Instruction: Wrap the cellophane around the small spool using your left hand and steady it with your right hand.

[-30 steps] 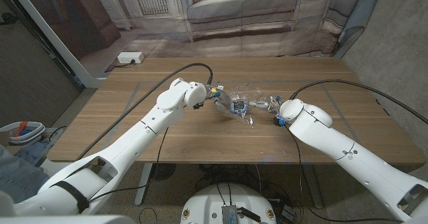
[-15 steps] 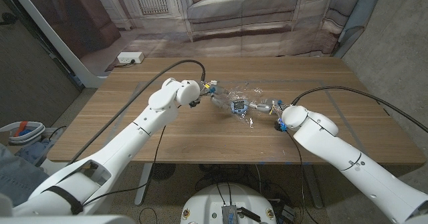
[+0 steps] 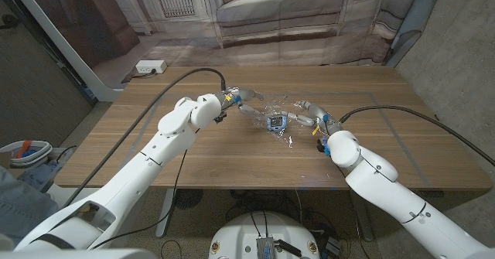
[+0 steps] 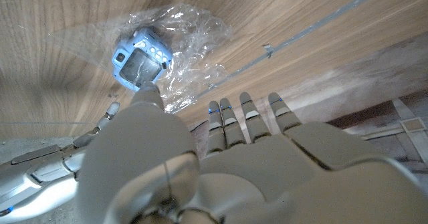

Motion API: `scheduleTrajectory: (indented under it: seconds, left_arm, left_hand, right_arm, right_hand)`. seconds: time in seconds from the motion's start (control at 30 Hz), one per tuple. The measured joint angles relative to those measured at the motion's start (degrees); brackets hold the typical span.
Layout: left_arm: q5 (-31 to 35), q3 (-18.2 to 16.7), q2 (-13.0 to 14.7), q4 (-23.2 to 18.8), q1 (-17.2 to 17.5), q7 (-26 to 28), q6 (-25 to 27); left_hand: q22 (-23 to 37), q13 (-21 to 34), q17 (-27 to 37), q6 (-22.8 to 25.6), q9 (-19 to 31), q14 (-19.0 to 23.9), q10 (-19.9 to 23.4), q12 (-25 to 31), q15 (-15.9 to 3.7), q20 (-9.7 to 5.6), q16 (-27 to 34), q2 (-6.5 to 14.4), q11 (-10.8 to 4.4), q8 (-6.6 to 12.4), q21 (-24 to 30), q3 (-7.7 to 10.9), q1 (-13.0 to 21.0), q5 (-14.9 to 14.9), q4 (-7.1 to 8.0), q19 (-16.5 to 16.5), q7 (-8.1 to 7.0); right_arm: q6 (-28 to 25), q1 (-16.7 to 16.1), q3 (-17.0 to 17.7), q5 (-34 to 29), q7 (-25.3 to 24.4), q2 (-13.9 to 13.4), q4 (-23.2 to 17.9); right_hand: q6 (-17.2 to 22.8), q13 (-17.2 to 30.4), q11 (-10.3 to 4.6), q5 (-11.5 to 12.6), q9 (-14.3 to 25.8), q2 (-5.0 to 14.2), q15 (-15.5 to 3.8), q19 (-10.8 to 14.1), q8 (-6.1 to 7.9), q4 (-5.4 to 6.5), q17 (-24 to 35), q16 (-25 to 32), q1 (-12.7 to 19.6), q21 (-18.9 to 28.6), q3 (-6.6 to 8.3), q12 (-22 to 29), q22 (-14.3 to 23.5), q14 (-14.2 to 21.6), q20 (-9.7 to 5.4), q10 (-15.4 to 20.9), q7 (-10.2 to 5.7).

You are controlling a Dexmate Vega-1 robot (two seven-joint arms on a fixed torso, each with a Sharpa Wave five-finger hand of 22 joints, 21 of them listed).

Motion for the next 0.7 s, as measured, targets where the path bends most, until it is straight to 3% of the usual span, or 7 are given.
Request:
scheduleTrajectory:
  seconds: [0.13,0.23,0.3,0.43,0.7]
  left_arm:
    - [0.0,-1.0,1.5,0.6,1.8,6.7,-3.4]
    - [0.5,-1.6,2.8,1.2,2.8,11.7,-6.0]
    - [1.4,-1.8,4.2,2.2,3.8,16.2,-8.1]
    - [3.0,-1.8,5.8,3.1,4.6,21.5,-11.1]
    - [5.0,-1.2,7.5,4.9,4.9,25.8,-14.8]
  left_hand:
    - [0.0,0.0,0.0,2.7,0.0,0.9,2.2,0.0,-0.95,-0.8,0.0,-0.4,-2.25,0.61,-0.3,0.45,2.6,0.0,-1.66,-0.8,-2.78]
    - [0.0,0.0,0.0,3.8,0.0,1.5,3.0,0.2,-1.02,-1.01,0.0,-0.4,-3.07,0.77,-0.5,0.57,3.6,0.0,-2.26,-1.0,-3.88]
    - [0.0,0.0,0.0,4.2,0.0,1.5,3.5,0.2,-1.02,-1.21,0.0,-0.4,-3.48,0.87,-0.5,0.71,3.7,0.0,-2.4,-1.2,-4.28]
    - [0.0,-0.2,0.0,3.9,0.0,1.5,3.8,0.2,-1.02,-1.9,-0.1,-0.5,-3.79,0.87,-0.9,0.83,4.7,0.0,-3.0,-2.0,-5.18]
    - [0.0,-0.1,0.0,3.5,0.0,1.5,3.0,-0.3,-1.02,-2.1,-0.6,-0.8,-4.58,0.19,-0.9,1.08,6.1,0.0,-3.55,-3.2,-5.61]
  right_arm:
    - [6.9,-1.0,-1.2,-4.6,-4.7,-0.1,2.3]
    - [11.3,-1.4,-2.2,-8.4,-7.4,-0.3,4.0]
    - [15.2,-1.6,-3.2,-12.6,-9.5,-0.3,5.3]
    - [18.1,-1.7,-4.6,-16.9,-10.4,-0.3,7.0]
    - [20.0,-1.7,-6.7,-24.3,-10.0,0.5,8.8]
  right_hand:
    - [0.9,0.0,-1.82,0.8,0.2,0.35,-1.15,4.6,0.0,-1.76,0.1,0.0,3.4,0.6,0.86,0.0,-0.3,1.6,-0.06,1.3,-1.54]
    - [1.8,0.0,-2.79,1.1,0.2,0.64,-1.7,6.6,0.0,-2.17,0.2,0.0,4.5,0.6,1.25,0.2,-0.3,2.3,-0.06,2.1,-2.85]
    - [2.4,0.0,-3.06,1.2,0.2,0.84,-1.7,6.8,0.29,-2.32,0.2,0.0,4.7,0.6,1.09,0.2,-0.3,2.3,0.16,2.4,-3.46]
    - [3.4,0.0,-3.55,1.2,0.2,1.0,-2.17,7.3,0.43,-2.56,0.4,0.0,5.3,0.6,1.33,0.4,-0.3,2.8,0.16,2.9,-4.34]
    - [5.5,0.0,-4.86,1.7,0.1,1.0,-3.74,7.3,0.89,-2.56,0.4,0.0,5.3,-0.4,1.33,1.1,-0.3,4.4,0.14,4.9,-3.21]
